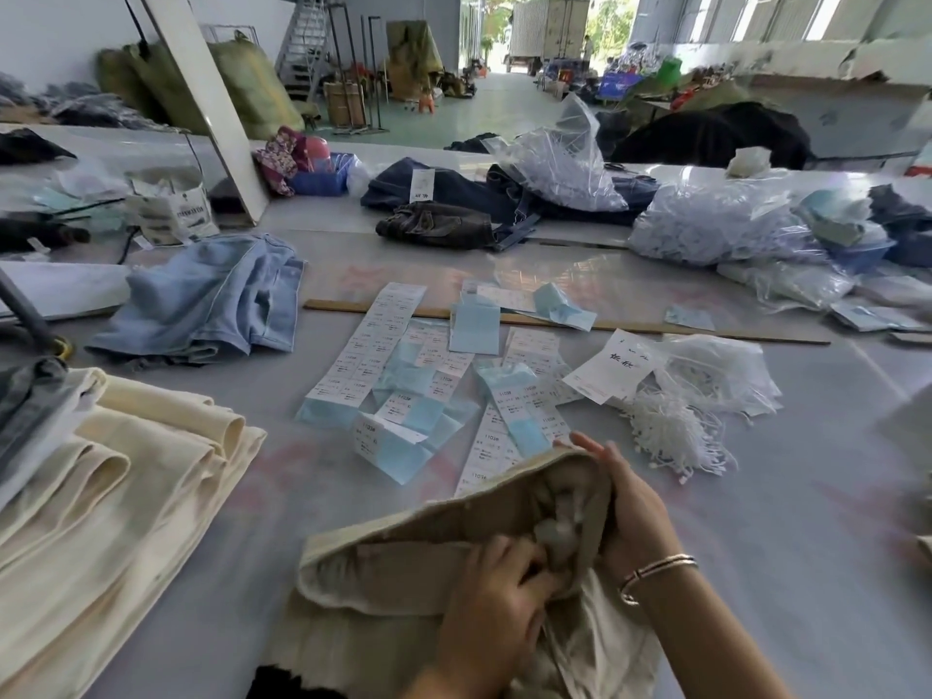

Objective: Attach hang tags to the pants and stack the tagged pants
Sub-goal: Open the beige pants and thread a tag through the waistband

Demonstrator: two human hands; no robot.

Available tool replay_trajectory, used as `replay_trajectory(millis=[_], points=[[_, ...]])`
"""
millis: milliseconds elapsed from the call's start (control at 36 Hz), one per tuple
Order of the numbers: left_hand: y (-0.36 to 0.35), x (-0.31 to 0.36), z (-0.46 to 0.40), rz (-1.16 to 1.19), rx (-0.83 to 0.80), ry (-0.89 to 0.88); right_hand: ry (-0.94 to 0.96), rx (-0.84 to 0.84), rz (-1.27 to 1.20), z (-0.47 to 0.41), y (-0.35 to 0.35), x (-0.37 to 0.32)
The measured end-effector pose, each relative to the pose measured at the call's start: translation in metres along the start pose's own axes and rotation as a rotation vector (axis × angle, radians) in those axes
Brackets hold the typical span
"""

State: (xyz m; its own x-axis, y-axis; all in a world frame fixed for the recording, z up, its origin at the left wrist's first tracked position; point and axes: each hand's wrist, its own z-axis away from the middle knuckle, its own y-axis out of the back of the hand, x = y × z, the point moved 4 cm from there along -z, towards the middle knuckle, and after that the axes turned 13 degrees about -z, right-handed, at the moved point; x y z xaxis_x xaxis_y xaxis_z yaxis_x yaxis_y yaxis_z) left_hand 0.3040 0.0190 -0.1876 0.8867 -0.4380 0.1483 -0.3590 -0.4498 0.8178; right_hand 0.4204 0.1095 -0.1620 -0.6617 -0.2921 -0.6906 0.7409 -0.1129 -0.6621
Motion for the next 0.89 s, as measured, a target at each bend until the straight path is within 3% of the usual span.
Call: replay_trajectory(millis=[83,278,361,417,500,556,750,889], points=[[-0.003,0.002,0.004,-0.1,0.044,-0.068,0.079,0.07,0.125,-0.005,0.001,-0.009],[-0.004,0.002,0.003,-0.115,0.093,-0.053,0.344,0.014,0.993,0.018,0.017,-0.019],[-0.006,0.003,0.002,-0.111,0.083,-0.055,0.508,0.08,1.36,0.033,0.025,-0.015],[-0.007,0.003,0.003,-0.109,0.072,-0.061,0.564,0.105,1.421,0.037,0.027,-0.012],[-0.008,0.002,0.003,-0.043,0.007,-0.052,0.592,0.112,1.327,0.036,0.032,-0.012],[-0.009,-0.002,0.002,0.076,-0.068,0.012,0.486,0.141,1.099,0.031,0.038,-0.012],[-0.007,-0.01,-0.008,0.955,-0.156,0.615,0.022,0.129,0.142,0.031,0.02,0.009],[-0.011,-0.015,-0.009,1.112,-0.119,0.807,-0.13,0.147,-0.129,0.03,0.01,0.021]])
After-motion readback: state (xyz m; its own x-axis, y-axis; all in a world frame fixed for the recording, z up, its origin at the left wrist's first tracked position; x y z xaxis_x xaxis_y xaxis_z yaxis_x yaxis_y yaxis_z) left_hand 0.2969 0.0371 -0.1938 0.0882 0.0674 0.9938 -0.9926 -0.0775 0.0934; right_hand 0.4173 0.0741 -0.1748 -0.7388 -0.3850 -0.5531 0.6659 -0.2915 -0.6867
